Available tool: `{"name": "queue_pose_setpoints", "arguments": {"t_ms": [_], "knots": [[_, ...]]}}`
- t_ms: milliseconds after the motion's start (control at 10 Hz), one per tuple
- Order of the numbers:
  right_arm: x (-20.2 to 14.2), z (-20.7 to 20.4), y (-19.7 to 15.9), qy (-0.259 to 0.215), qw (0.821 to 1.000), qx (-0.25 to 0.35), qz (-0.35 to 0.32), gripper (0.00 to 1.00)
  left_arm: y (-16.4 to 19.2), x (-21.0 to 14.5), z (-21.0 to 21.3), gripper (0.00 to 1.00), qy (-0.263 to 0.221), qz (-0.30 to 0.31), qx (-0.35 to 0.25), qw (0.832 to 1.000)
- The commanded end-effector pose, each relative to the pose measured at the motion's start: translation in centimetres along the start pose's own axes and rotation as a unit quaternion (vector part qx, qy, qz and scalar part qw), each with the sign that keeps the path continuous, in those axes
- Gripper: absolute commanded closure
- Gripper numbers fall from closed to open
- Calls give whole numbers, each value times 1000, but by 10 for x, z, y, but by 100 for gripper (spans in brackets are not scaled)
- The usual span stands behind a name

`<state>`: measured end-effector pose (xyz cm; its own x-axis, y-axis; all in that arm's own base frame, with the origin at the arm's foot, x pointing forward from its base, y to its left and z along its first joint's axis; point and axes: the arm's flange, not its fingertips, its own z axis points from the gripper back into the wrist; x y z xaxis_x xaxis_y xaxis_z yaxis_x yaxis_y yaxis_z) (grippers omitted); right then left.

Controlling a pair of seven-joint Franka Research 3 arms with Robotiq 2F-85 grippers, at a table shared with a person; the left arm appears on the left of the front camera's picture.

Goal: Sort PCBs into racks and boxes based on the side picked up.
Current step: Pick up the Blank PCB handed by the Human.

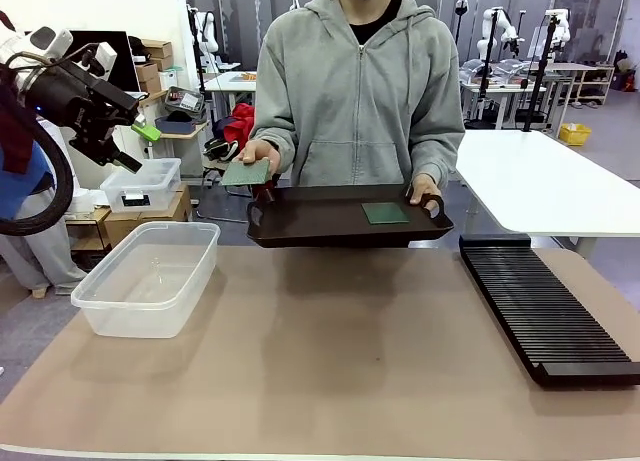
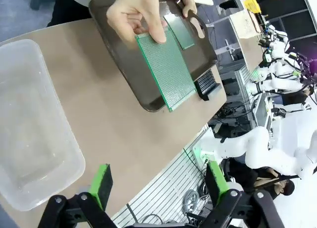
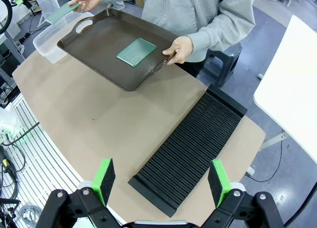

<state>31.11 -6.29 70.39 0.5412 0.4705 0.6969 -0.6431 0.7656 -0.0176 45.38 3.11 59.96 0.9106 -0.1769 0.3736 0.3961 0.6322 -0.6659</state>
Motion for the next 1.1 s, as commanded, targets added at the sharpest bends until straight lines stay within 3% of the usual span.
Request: {"name": "queue_pose_setpoints", "arguments": {"t_ms": [0,300,400,700,800,1000], "knots": [[0,-1,2,-2,1000,0,-2,0,0,-2,5,0,14,-8,3,1000],[0,-1,2,-2,1000,0,-2,0,-3,-1,1,0,6,-1,-3,1000],[0,-1,2,-2,1000,0,-2,0,14,8,-12,0,29,46,-60,997],[0,-1,2,-2,1000,0,-2,0,48,20,-50,0,28,136,-177,975],[0,-1,2,-2,1000,0,-2,0,58,26,-58,0,2,142,-196,970],[0,-1,2,-2,1000,0,-2,0,66,29,-81,0,-4,150,-232,961]]}}
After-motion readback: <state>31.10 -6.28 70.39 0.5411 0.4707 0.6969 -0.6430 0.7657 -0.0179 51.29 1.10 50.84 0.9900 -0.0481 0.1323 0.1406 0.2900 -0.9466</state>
